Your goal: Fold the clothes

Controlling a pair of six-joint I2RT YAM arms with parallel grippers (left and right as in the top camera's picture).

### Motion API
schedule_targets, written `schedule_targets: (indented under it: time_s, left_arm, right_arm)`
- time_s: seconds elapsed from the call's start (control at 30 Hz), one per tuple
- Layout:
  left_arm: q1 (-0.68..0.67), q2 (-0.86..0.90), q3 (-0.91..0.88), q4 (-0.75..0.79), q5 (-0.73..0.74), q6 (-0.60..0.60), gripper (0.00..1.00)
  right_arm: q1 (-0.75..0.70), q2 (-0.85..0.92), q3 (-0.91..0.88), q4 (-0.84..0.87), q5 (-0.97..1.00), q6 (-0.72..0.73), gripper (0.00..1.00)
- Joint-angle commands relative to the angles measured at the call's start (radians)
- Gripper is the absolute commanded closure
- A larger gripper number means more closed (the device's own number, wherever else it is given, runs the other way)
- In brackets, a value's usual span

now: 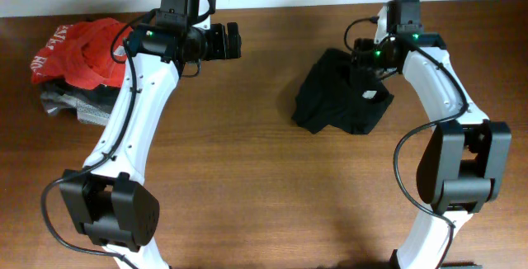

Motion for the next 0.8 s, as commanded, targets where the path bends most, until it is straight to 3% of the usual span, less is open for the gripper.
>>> schedule_targets:
  time_s: [0.0, 0.17, 0.3, 0.47, 0.77]
  left_arm:
    - [-0.002, -0.004, 0.004, -0.008, -0.010, 0.068, 0.01]
    - [-0.003, -0.004, 0.004, -0.011, -0.011, 0.084, 0.01]
    - [-0.003, -0.004, 0.004, -0.011, -0.011, 0.084, 0.01]
    - [-0.004, -0.004, 0.003, -0.013, -0.010, 0.084, 0.01]
    - [-0.034, -0.004, 0.003, -0.019, -0.023, 0.163, 0.01]
  right_arm:
    - [-0.026, -0.003, 0.021, -0.099, -0.024, 0.064, 0.23]
    - [-0.057, -0.009, 0.019, -0.267, -0.119, 0.097, 0.25]
    - [-0.056, 0.010, -0.023, -0.283, -0.102, 0.117, 0.40]
    - [-0.056, 0.027, -0.155, -0.172, -0.095, 0.180, 0.57]
    - [-0.057, 0.028, -0.322, -0.076, -0.057, 0.225, 0.60]
